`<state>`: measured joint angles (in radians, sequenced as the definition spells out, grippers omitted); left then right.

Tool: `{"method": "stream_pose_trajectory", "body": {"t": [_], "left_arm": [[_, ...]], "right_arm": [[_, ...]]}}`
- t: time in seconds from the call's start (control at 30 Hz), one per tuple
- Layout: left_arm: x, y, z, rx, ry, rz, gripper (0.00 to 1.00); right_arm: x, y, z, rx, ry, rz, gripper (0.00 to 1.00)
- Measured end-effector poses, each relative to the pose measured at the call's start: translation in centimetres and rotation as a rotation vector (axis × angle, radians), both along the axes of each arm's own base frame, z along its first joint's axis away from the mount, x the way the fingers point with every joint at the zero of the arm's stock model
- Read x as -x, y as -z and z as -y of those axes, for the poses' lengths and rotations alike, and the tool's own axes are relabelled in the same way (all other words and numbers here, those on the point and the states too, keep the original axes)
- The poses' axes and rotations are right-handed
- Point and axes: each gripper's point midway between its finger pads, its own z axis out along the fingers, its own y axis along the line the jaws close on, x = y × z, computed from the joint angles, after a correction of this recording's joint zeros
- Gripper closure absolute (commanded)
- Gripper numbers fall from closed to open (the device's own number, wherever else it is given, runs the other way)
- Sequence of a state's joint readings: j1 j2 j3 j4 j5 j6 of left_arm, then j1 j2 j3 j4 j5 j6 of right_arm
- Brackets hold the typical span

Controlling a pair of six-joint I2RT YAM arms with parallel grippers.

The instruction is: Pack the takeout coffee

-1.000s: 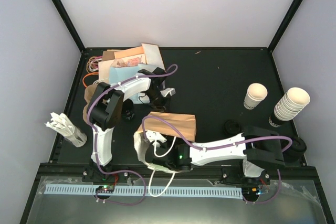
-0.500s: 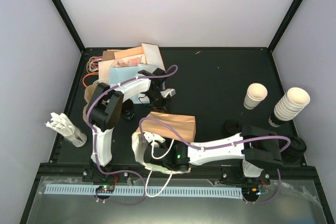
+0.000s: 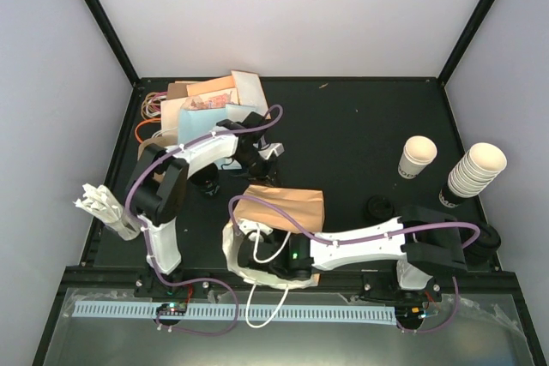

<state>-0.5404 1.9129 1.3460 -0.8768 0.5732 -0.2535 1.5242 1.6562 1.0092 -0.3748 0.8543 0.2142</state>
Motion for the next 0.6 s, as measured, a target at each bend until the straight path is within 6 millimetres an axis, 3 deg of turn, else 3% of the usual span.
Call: {"method": "stream_pose_trajectory", "body": {"t": [0.27,0.6], "left_arm": [[0.3,-2.2,1.2,0.082,-0.021,0.022,0.42],[1.7,-1.4,1.4,0.179,-0.050,-0.007,0.41]], "right_arm": [[0.1,-0.8,2.6,0.041,0.027,-0.019,0.43],[0.6,-1.6,5.4,0.047,0.040,-0.073,0.42]]}}
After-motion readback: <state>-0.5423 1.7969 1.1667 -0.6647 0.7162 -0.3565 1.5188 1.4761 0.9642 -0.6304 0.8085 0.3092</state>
